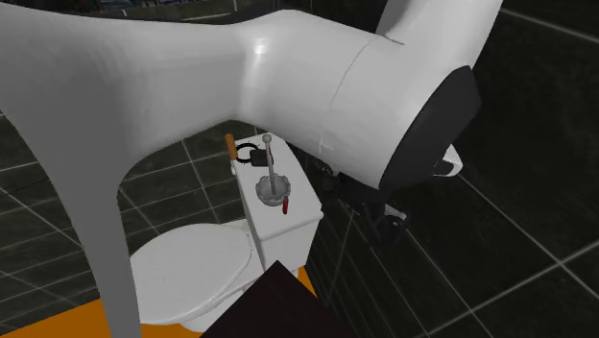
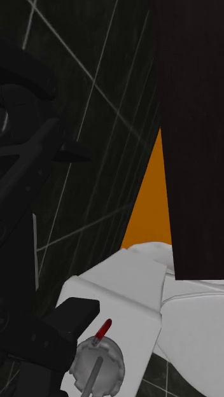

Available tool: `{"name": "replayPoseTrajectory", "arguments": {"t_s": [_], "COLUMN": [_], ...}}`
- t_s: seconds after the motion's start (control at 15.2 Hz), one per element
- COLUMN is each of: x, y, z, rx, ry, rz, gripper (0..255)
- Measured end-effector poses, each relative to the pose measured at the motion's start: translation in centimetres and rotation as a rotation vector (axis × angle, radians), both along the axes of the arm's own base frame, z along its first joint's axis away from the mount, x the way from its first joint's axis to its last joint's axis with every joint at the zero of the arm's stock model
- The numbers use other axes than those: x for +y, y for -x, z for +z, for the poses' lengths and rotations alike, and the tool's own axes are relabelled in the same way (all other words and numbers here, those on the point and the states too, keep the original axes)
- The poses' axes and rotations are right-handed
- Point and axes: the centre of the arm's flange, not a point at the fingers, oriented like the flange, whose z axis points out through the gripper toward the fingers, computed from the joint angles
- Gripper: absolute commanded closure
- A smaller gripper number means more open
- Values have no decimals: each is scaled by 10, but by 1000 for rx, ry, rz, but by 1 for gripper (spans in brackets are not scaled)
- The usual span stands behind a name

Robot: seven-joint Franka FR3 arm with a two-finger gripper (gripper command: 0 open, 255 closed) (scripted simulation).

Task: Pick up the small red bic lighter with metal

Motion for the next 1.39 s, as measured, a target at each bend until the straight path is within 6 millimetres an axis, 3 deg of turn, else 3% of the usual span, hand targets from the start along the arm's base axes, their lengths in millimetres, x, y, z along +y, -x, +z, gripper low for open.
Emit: {"name": "replayPoseTrajectory", "arguments": {"t_s": [0.26,0.46,1.39], "x": [35,61,185], "y": [-13,-15,-65], "z": [-32,-67,-191], "rx": [-9,-15,-48], "ry": [1,4,8], "rz": [-28,-49,-146], "gripper": [0,0,0]}}
